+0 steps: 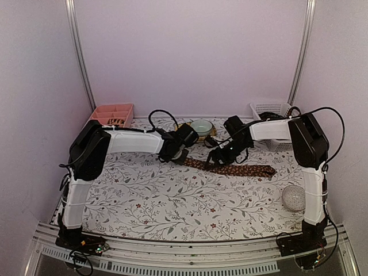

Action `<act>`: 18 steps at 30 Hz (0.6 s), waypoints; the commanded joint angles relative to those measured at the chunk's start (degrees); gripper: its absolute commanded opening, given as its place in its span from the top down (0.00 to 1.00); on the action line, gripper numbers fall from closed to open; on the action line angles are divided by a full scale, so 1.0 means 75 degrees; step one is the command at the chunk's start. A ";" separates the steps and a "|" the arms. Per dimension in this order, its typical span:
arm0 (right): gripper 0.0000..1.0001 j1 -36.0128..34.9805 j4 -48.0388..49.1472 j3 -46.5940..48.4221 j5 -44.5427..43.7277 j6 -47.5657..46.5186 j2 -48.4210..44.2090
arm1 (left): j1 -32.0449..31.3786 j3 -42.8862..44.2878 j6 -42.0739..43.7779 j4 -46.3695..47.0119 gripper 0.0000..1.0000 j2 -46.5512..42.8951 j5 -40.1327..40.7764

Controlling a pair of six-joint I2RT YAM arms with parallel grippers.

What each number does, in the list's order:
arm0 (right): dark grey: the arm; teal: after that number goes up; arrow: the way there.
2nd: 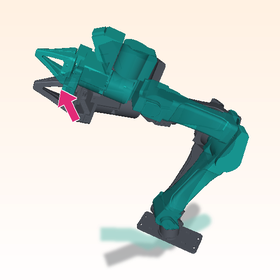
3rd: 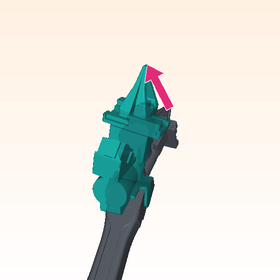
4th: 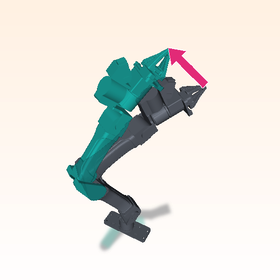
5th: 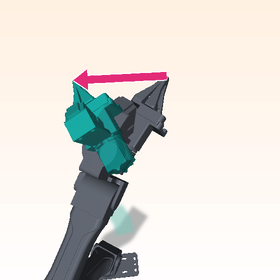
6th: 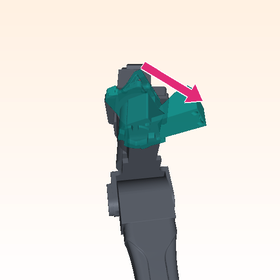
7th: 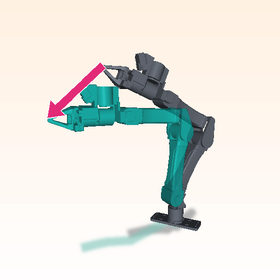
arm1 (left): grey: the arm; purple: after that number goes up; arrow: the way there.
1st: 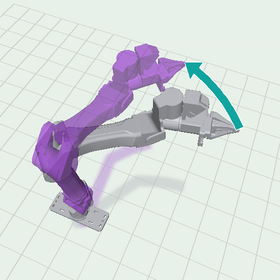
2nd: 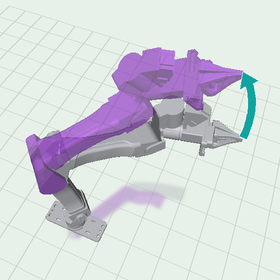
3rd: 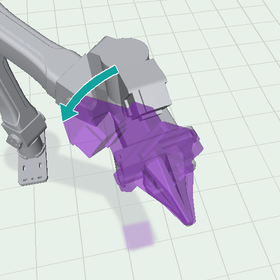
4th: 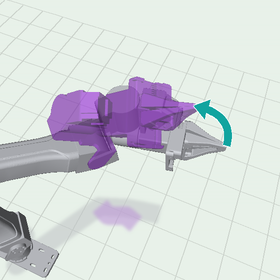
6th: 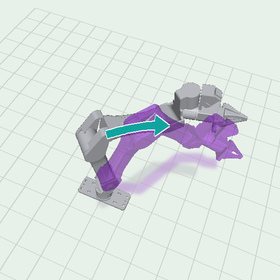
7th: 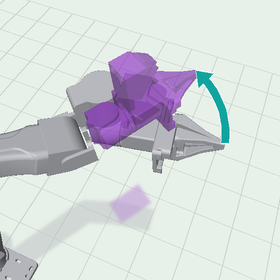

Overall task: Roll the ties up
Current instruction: Roll the tie at the center of the board.

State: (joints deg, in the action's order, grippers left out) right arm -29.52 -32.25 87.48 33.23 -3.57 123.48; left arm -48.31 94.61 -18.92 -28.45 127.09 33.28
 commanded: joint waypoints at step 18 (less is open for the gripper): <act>0.15 0.1087 -0.0294 -0.0646 0.1975 0.1903 -0.1019 | -0.0813 0.1770 0.0643 -0.1120 0.90 0.1359 0.1837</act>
State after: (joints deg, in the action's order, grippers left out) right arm -21.65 -33.21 83.81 47.09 9.67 122.56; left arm -52.99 104.86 -15.49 -35.53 135.48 44.47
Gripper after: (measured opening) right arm 0.846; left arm 0.104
